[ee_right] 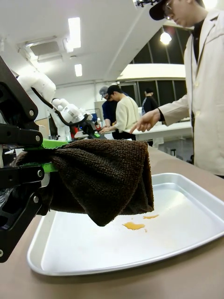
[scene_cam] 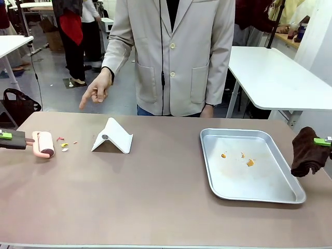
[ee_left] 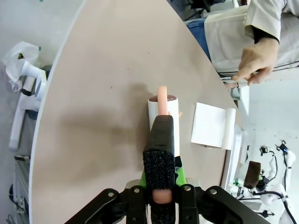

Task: Clean the surface of the table.
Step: If a person points to the right, clean the right side of the table with your right hand, and if they point to the left, clean the left side with your left hand.

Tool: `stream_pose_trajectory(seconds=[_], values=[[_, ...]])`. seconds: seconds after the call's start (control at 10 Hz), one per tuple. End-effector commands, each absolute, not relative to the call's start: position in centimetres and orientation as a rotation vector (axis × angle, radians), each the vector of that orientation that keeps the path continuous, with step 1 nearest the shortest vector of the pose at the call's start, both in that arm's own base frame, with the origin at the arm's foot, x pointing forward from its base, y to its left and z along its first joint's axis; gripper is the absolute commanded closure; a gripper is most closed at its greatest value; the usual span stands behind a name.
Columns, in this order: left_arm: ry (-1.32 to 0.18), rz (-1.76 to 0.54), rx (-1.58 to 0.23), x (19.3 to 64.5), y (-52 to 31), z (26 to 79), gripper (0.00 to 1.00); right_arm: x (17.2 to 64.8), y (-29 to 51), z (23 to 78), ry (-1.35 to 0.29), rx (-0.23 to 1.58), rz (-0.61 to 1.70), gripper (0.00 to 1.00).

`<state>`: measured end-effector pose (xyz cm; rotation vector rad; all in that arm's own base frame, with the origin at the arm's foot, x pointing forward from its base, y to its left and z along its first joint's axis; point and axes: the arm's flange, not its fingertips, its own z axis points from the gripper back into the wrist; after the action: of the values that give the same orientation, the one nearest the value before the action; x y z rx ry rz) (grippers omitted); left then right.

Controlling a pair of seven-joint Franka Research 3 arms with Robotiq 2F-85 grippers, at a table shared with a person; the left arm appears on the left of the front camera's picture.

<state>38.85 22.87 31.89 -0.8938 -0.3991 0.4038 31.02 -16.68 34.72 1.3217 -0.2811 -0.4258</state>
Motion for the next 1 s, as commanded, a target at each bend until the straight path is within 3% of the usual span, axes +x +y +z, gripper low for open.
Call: stream_pose_trajectory(seconds=[0.0, 0.9], values=[[-0.385, 0.433, -0.894, 38.9, 21.8, 31.7, 0.78, 30.9, -16.8, 34.9, -0.286, 1.323, -0.424, 1.0], [-0.278, 0.457, -0.855, 44.0, 18.3, 29.4, 0.78, 30.9, -16.8, 34.9, -0.286, 1.323, -0.424, 1.0]])
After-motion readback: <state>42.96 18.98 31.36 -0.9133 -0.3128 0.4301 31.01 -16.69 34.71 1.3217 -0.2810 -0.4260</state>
